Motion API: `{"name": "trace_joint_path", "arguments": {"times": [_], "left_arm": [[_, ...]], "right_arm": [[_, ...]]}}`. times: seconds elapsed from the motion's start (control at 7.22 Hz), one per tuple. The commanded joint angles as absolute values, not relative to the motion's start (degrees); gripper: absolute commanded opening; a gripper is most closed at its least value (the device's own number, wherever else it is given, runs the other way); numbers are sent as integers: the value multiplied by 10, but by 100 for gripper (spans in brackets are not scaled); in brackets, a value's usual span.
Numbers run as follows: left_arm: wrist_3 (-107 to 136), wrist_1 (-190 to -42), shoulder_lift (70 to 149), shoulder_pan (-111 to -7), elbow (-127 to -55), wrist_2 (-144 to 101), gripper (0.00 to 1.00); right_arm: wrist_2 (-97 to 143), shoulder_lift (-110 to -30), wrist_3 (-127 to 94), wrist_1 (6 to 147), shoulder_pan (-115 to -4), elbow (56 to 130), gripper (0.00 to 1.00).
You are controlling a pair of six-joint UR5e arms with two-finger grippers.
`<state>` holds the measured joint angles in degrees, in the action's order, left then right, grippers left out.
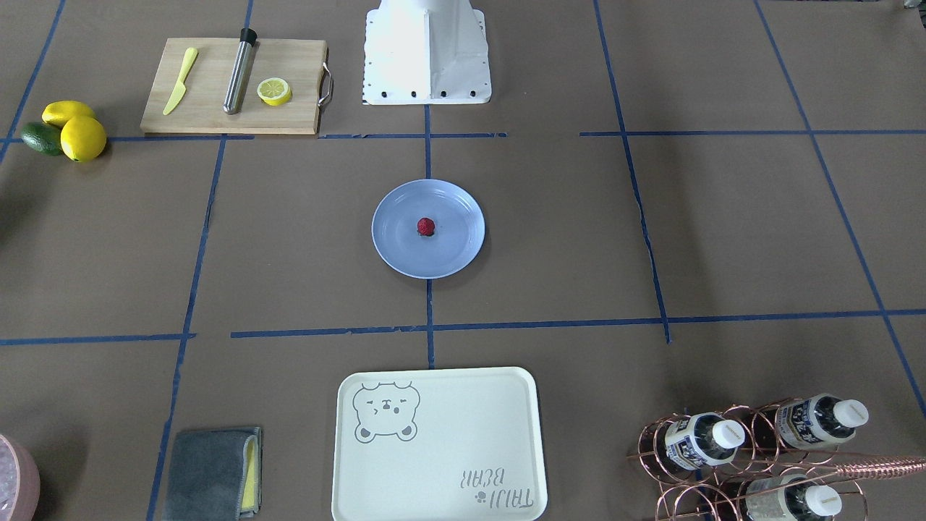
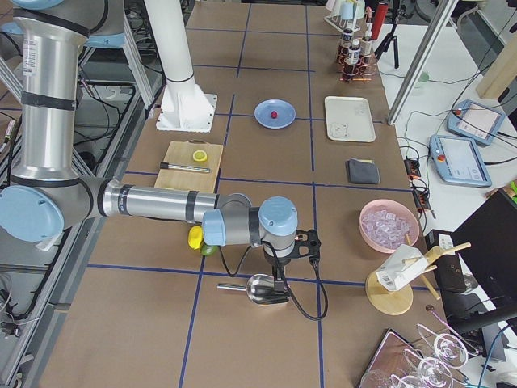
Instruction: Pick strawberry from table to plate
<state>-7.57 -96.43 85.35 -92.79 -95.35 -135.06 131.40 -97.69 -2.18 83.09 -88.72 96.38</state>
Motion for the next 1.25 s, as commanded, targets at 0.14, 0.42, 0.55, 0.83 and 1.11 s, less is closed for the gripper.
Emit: {"name": "trace_joint_path", "arguments": {"times": [0.14, 0.42, 0.55, 0.83, 1.11], "left_arm": [[-68, -927, 859, -915, -957, -1351, 100], [-11, -924, 867, -909, -960, -1354, 100], [-13, -927, 867, -907, -959, -1355, 100], [-15, -931, 866, -906, -959, -1355, 100], [-15, -931, 866, -906, -961, -1355, 100]], "right_arm": [[1305, -979, -22, 835, -885, 966, 100], [1307, -981, -22, 833, -885, 966, 100], [1307, -981, -22, 832, -885, 966, 100], [1307, -981, -22, 831, -885, 966, 100], [1307, -981, -23, 831, -885, 966, 100]]}}
